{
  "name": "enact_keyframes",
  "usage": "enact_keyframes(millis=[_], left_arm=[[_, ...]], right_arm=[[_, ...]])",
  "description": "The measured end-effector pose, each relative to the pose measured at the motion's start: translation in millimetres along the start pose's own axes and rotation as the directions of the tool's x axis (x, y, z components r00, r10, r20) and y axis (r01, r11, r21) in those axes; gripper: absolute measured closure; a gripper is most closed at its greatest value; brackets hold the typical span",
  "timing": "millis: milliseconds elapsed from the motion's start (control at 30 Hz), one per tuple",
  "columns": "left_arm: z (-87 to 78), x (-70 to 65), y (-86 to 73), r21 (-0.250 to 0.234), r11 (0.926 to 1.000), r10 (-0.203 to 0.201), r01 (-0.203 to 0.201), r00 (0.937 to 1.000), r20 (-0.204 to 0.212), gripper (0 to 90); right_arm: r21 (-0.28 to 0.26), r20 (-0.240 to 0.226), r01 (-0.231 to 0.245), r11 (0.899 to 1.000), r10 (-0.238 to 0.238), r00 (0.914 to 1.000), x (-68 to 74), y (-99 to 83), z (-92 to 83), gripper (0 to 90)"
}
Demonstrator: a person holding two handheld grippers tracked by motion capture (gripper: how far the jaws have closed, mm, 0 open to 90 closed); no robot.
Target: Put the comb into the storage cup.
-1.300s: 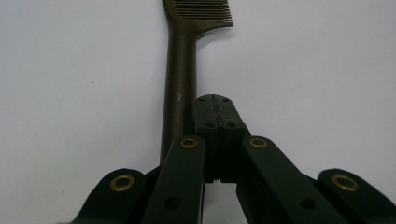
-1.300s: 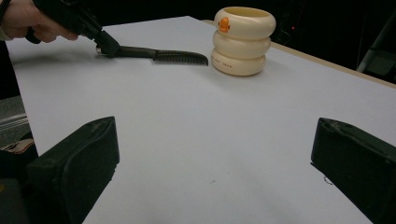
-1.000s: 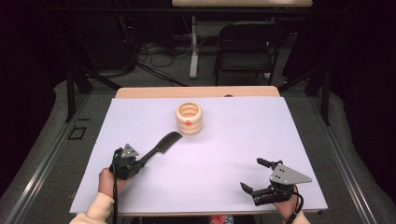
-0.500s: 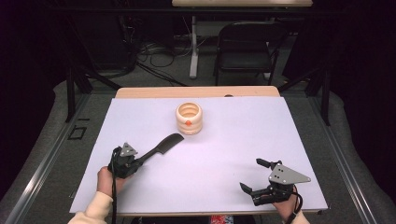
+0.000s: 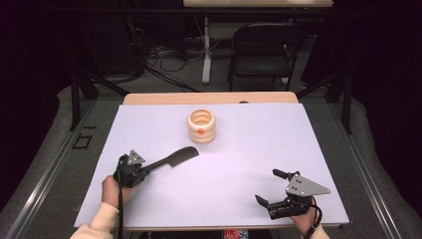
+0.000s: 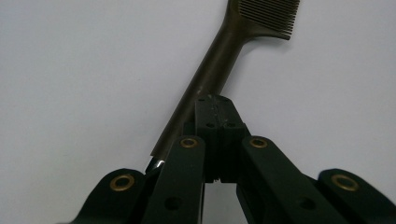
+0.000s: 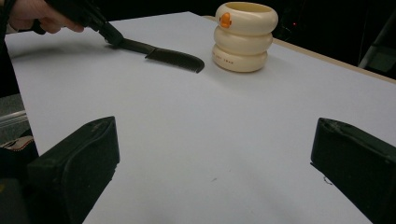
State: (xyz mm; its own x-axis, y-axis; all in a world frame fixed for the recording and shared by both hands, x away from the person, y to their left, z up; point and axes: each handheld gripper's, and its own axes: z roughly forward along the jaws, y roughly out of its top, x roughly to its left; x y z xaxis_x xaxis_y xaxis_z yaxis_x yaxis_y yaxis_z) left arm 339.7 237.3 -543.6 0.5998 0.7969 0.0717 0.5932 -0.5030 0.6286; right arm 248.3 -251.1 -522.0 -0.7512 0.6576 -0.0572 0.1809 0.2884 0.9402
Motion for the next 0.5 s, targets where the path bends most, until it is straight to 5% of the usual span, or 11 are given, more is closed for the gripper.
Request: enact_keyframes(millis=[233, 500], left_arm=[[1.0, 5.7, 0.5, -0.001, 1.0, -0.005, 0.005, 1.0, -0.005, 89.3], [-13.0, 2.4, 6.3, -0.025, 0.9996, 0.012, -0.01, 0.9979, 0.063, 55.4]], right_arm=[[0.001, -0.005, -0.01, 1.0, 0.01, 0.9999, -1.1, -0.7, 0.7, 0.4], [0.003, -0.006, -0.015, 1.0, 0.015, 0.9999, -0.8, -0.9, 0.3, 0.4]])
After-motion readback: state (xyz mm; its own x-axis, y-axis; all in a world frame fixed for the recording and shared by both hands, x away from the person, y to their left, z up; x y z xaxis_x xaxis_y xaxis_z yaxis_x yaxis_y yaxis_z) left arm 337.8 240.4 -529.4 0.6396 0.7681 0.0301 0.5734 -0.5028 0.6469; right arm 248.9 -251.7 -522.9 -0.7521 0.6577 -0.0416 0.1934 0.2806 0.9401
